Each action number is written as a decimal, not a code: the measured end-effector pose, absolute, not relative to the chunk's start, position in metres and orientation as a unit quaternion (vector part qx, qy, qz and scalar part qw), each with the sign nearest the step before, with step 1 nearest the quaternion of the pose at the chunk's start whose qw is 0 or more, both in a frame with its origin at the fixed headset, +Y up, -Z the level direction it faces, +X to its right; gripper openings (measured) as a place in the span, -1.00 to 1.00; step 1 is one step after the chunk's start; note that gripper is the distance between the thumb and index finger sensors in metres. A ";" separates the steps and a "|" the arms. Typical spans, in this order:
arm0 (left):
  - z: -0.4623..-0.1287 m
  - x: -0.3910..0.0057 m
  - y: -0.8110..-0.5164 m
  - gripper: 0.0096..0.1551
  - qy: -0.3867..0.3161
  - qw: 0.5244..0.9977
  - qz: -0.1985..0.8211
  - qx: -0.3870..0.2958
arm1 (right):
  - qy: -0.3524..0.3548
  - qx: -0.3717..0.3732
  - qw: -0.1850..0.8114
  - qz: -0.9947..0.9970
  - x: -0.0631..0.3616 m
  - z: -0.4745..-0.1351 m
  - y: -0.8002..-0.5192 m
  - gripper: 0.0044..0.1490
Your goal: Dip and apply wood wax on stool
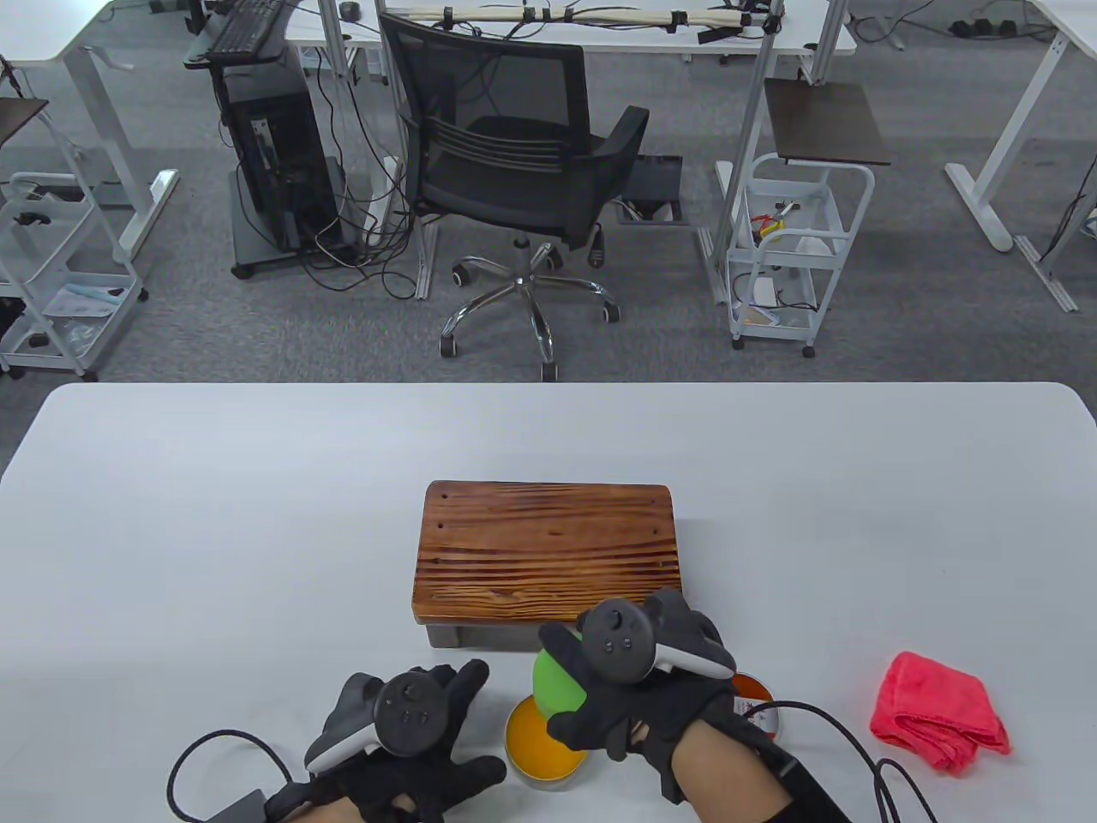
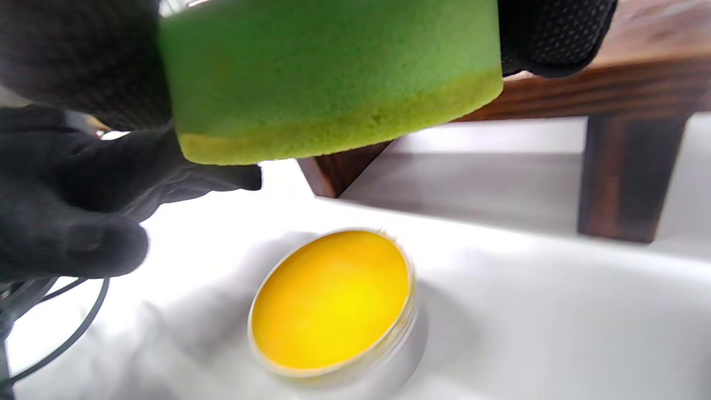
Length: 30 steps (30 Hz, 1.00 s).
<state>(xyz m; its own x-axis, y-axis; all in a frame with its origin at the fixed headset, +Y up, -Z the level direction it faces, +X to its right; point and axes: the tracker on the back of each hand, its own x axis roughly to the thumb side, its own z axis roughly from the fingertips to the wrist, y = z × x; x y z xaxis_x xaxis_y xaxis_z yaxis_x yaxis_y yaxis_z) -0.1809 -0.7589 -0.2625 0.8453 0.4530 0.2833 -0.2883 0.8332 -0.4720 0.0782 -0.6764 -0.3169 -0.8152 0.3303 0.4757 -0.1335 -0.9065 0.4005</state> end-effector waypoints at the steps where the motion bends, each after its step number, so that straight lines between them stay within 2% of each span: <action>1: -0.264 -0.186 -0.753 0.39 -0.178 0.946 0.195 -0.189 | 0.172 0.272 0.128 0.938 0.084 -0.322 -0.671 0.29; 7: -0.305 -0.215 -0.739 0.38 -0.094 0.955 0.254 -0.120 | 0.145 0.219 0.144 0.954 0.117 -0.362 -0.649 0.29; 13: -0.363 -0.224 -0.757 0.39 -0.022 0.939 0.310 -0.146 | 0.130 0.139 0.131 0.973 0.149 -0.422 -0.658 0.29; 16: -0.378 -0.223 -0.770 0.38 -0.010 0.933 0.324 -0.157 | 0.131 0.112 0.111 0.979 0.155 -0.442 -0.664 0.28; 18: -0.384 -0.222 -0.778 0.36 -0.018 0.930 0.333 -0.155 | 0.129 0.094 0.093 0.983 0.156 -0.457 -0.669 0.29; 21: -0.386 -0.221 -0.782 0.32 -0.020 0.926 0.362 -0.109 | 0.138 0.081 0.068 0.985 0.155 -0.469 -0.674 0.28; 26: -0.386 -0.223 -0.782 0.36 -0.026 0.928 0.354 -0.116 | 0.168 0.063 0.011 0.984 0.146 -0.492 -0.680 0.27; 30: -0.384 -0.224 -0.784 0.37 -0.023 0.923 0.363 -0.125 | 0.188 0.055 0.031 0.980 0.141 -0.505 -0.680 0.26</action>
<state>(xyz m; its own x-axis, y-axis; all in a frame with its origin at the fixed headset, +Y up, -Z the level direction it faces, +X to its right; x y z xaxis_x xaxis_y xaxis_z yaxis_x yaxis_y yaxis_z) -0.2243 -0.7836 -0.3845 0.7355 0.6758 -0.0482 -0.6643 0.7054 -0.2473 0.1409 -0.6804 -0.5046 -0.9921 0.0820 0.0951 -0.0409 -0.9270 0.3728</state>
